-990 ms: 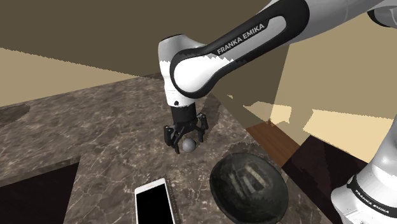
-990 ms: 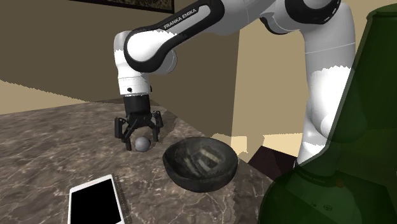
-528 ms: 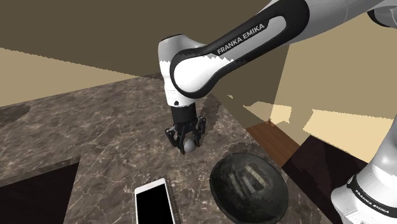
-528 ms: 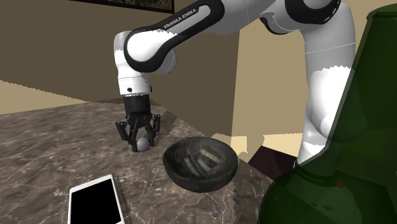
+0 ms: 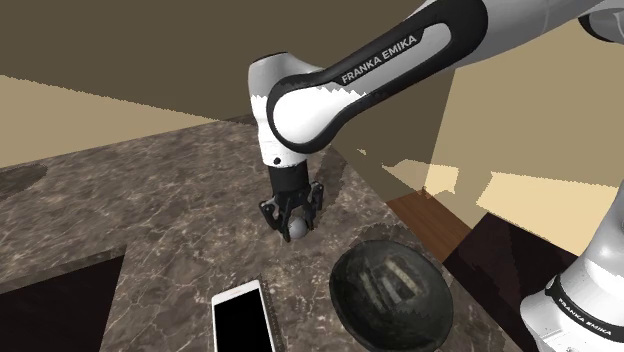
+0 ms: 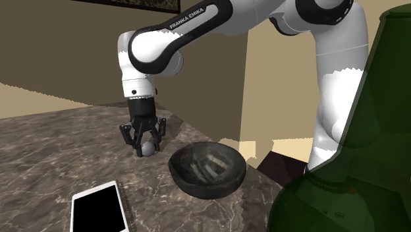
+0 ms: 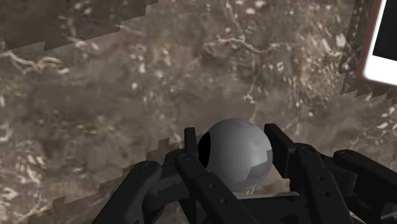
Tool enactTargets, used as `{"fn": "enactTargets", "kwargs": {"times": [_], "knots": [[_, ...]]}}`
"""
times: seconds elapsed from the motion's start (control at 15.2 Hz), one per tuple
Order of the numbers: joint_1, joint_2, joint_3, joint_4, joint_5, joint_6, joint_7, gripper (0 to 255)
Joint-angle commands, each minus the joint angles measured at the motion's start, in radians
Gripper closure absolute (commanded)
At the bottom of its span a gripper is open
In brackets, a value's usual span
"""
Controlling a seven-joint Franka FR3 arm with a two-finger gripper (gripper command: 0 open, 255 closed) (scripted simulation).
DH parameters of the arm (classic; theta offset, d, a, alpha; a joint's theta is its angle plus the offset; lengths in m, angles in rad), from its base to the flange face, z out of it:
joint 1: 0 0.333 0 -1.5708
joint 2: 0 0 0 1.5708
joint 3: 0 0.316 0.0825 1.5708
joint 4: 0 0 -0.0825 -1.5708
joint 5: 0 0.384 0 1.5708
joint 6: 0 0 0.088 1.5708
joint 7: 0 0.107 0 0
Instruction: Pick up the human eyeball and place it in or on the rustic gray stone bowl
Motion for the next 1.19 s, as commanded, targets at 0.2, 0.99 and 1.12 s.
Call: {"fn": "enactTargets", "kwargs": {"times": [0.2, 0.99, 1.12], "knots": [[-0.003, -0.022, 0.001, 0.034, 0.005, -0.055, 0.005, 255], [-0.008, -0.063, 0.004, 0.145, 0.013, -0.203, 0.022, 255], [-0.009, -0.067, 0.004, 0.167, 0.014, -0.229, 0.026, 255]]}}
